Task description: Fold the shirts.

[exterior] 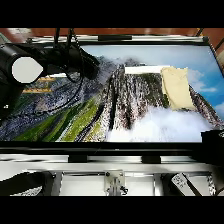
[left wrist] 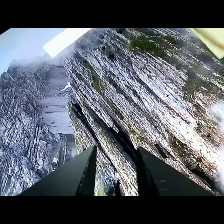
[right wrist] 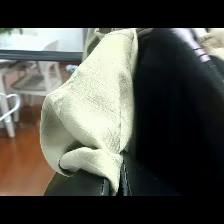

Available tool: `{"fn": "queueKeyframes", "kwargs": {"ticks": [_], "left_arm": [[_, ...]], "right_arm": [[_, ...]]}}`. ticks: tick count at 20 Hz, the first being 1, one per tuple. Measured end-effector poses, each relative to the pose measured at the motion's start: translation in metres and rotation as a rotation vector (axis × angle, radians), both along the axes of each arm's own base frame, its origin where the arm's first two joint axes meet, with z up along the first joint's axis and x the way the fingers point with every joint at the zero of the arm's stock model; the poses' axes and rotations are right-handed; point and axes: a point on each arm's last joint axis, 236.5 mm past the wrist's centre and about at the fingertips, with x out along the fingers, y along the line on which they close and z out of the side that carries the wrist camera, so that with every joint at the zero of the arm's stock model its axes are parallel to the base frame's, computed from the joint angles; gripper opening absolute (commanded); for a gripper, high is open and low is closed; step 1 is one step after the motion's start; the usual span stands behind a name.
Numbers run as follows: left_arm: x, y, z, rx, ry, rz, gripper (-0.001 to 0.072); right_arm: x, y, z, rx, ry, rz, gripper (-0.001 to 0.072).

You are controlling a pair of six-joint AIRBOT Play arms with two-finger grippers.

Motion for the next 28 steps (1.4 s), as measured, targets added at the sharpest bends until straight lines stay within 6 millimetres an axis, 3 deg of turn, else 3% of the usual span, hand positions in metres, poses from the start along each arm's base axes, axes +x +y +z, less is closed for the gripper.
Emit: {"fn": "queueKeyframes", "kwargs": {"ticks": [1,2,3,4,7,11,19,24,28], "left_arm": [[0.001,0.0,0.001,-0.004,-0.006,0.0,0.0331],[0.001,-0.001,0.002,-0.007,-0.01,0.0,0.0331],[0.002,-0.001,0.004,-0.01,-0.014,0.0,0.0331],[0.002,-0.001,0.004,-0.012,-0.017,0.0,0.0331],[0.003,-0.002,0.004,-0.013,-0.02,0.0,0.0331],[0.006,-0.004,0.0,-0.012,-0.018,0.0,0.0331],[0.018,-0.014,-0.03,0.016,0.032,-0.003,0.0331],[0.022,-0.019,-0.044,0.027,0.057,-0.004,0.033],[0.023,-0.02,-0.047,0.028,0.063,-0.005,0.0331]], "right_arm": [[-0.006,0.003,0.0,0.007,-0.002,-0.016,0.0073],[-0.011,0.006,-0.001,0.016,-0.006,-0.027,0.0142],[-0.014,0.008,-0.002,0.026,-0.01,-0.034,0.0341],[-0.017,0.01,-0.005,0.041,-0.021,-0.037,0.0473],[-0.003,0.017,-0.016,0.102,-0.051,0.043,0.0487],[0.017,0.04,-0.029,0.198,-0.086,0.181,0.0487],[-0.021,0.106,-0.066,0.424,-0.072,0.187,0.0487],[-0.027,0.117,-0.056,0.391,-0.072,0.203,0.0486],[-0.012,0.109,-0.041,0.32,-0.061,0.252,0.0485]]}}
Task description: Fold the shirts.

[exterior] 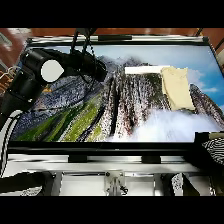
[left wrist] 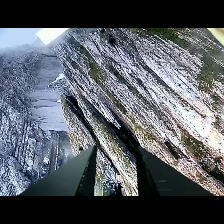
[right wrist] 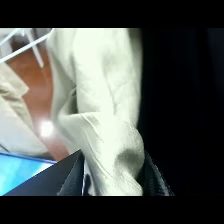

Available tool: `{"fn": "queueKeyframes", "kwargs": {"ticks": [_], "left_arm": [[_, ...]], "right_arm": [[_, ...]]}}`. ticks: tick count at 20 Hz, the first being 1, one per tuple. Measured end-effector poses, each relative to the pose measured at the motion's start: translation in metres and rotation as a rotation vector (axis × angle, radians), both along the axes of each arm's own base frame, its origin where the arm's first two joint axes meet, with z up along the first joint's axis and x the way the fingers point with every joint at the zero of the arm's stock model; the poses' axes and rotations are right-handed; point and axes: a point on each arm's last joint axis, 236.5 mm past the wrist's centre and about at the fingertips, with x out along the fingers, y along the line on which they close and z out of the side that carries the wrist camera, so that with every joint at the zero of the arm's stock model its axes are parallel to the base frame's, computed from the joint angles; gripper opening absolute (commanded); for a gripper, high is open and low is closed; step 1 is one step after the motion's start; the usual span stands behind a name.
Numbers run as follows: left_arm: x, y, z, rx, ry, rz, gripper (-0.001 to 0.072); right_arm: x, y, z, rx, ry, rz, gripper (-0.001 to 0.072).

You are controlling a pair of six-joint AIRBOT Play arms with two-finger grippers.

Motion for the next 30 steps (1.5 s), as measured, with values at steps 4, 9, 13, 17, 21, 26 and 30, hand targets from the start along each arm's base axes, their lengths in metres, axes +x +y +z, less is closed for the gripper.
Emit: {"fn": "queueKeyframes", "kwargs": {"ticks": [4,9,13,17,21,26,30], "left_arm": [[-0.002,0.001,-0.005,0.01,0.02,-0.001,0.033],[-0.011,0.006,-0.019,0.046,0.08,-0.002,0.033],[-0.014,0.007,-0.023,0.045,0.11,0.01,0.033],[-0.014,0.007,-0.023,0.039,0.116,0.017,0.033],[-0.014,0.007,-0.023,0.037,0.118,0.019,0.0331],[-0.014,0.008,-0.024,0.039,0.122,0.021,0.0322],[-0.021,0.021,-0.037,0.086,0.185,0.045,0.0322]], "right_arm": [[0.022,-0.016,0.029,-0.14,-0.01,0.052,0.0485],[0.052,-0.043,0.035,-0.206,0.003,0.088,0.0485],[0.064,-0.048,0.057,-0.307,-0.024,0.116,0.0485],[0.067,-0.041,0.088,-0.439,-0.037,0.137,0.0485],[0.081,-0.025,0.119,-0.552,-0.141,0.211,0.0485],[0.149,0.009,0.096,-0.414,-0.231,0.49,0.0485],[0.254,0.088,0.001,-0.137,-0.018,0.906,0.0484]]}}
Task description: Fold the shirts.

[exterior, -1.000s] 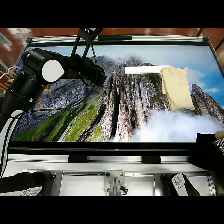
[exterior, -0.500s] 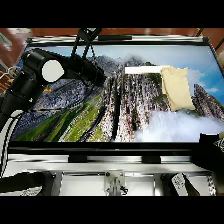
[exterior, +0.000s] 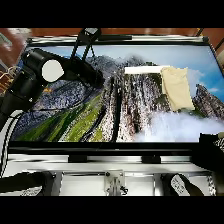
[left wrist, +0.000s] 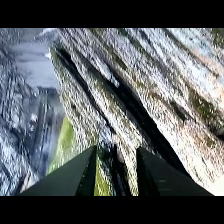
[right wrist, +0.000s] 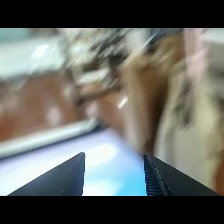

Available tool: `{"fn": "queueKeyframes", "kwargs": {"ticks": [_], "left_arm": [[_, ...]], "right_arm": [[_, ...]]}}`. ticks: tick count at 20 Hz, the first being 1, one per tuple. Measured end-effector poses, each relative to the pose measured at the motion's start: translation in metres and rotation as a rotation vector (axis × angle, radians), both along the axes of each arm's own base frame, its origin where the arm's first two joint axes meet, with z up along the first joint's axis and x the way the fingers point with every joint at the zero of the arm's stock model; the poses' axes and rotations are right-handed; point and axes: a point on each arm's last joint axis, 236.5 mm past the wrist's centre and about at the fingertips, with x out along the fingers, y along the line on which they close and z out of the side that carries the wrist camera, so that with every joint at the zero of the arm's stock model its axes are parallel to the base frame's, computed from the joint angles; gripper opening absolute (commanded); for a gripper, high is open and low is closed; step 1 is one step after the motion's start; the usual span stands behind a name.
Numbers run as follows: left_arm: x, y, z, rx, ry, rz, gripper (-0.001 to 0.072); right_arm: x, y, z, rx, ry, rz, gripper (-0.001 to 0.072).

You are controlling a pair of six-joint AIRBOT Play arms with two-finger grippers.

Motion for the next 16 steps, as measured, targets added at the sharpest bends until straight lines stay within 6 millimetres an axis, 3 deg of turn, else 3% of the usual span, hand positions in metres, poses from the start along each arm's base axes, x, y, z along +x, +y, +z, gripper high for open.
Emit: {"fn": "queueKeyframes", "kwargs": {"ticks": [4,6,8,10,12,16], "left_arm": [[-0.007,0.048,-0.027,0.104,0.145,0.124,0.0322],[-0.008,0.073,-0.038,0.132,0.218,0.206,0.0323],[-0.009,0.097,-0.051,0.158,0.29,0.283,0.0323],[-0.011,0.114,-0.064,0.184,0.355,0.338,0.0323],[-0.012,0.123,-0.08,0.21,0.409,0.37,0.0323],[-0.012,0.13,-0.106,0.255,0.487,0.398,0.0323]], "right_arm": [[0.078,0.128,-0.136,0.237,0.42,0.388,0.0485],[0.094,0.185,-0.201,0.341,0.632,0.498,0.0485],[0.095,0.234,-0.262,0.411,0.845,0.576,0.0485],[0.089,0.261,-0.305,0.446,1.003,0.609,0.0485],[0.082,0.277,-0.329,0.464,1.103,0.627,0.0485],[0.075,0.289,-0.348,0.477,1.181,0.643,0.0485]]}}
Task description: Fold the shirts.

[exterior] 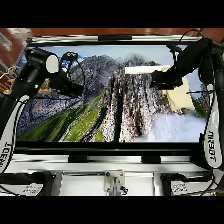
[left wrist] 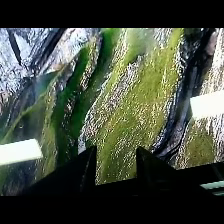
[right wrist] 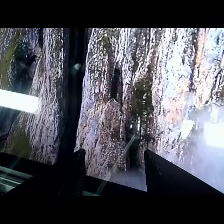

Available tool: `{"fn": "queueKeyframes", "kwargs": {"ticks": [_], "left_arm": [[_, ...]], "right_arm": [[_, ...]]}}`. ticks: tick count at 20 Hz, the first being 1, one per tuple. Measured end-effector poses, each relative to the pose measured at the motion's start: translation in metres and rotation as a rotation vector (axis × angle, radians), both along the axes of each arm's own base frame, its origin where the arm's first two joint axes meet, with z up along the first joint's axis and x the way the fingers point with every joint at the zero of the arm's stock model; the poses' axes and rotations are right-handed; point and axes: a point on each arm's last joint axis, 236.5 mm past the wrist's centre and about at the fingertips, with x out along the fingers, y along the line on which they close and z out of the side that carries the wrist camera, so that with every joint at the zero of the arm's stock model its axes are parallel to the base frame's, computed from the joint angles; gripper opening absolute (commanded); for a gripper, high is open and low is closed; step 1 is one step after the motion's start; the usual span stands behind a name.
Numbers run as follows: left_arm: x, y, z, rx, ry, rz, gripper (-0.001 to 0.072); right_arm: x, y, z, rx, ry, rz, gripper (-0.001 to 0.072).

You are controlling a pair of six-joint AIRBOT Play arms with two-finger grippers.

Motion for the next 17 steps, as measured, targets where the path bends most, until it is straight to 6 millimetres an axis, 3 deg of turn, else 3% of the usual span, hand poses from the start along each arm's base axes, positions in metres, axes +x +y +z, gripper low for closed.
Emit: {"fn": "queueKeyframes", "kwargs": {"ticks": [5,17], "left_arm": [[-0.0006,0.0025,-0.0109,0.015,0.033,0.009,0.0323],[-0.0012,0.0031,-0.0134,0.019,0.043,0.012,0.0323]], "right_arm": [[-0.0032,0.0037,-0.0054,0.002,0.027,0.008,0.0485],[-0.0037,0.0046,-0.0065,0.002,0.031,0.011,0.0485]]}}
